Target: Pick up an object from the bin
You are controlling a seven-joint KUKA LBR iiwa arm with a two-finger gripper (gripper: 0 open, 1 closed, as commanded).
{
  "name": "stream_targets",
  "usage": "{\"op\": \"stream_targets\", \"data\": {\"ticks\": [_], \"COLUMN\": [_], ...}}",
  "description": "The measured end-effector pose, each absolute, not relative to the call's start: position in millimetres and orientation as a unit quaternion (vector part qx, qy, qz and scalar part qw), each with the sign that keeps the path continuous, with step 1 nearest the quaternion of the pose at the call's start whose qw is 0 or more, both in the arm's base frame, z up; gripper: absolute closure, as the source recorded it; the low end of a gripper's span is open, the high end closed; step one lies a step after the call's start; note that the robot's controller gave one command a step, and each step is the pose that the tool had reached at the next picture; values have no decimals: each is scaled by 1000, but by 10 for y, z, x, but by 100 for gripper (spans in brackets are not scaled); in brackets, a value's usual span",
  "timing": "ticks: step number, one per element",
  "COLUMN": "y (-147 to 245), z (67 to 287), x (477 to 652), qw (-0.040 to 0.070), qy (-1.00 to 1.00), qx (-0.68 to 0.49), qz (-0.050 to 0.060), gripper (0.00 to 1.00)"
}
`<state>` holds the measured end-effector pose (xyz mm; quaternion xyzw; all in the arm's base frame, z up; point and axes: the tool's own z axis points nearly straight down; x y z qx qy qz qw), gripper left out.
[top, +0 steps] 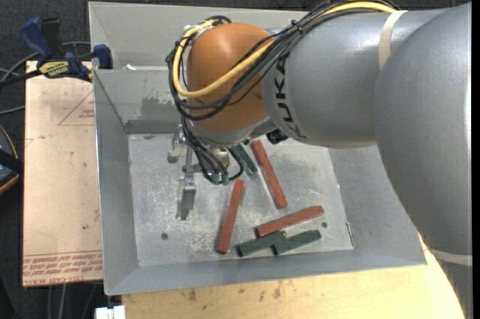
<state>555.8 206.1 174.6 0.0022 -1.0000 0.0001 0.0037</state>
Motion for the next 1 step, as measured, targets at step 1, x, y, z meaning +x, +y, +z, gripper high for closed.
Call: {"op": "stream_targets", "data": {"ticks": [1], "y": [2050], "z": [1795], "x": [5578], "qw": [0], "qy": [-1000], "qx": [0], "qz": [-1], "gripper": [0]}}
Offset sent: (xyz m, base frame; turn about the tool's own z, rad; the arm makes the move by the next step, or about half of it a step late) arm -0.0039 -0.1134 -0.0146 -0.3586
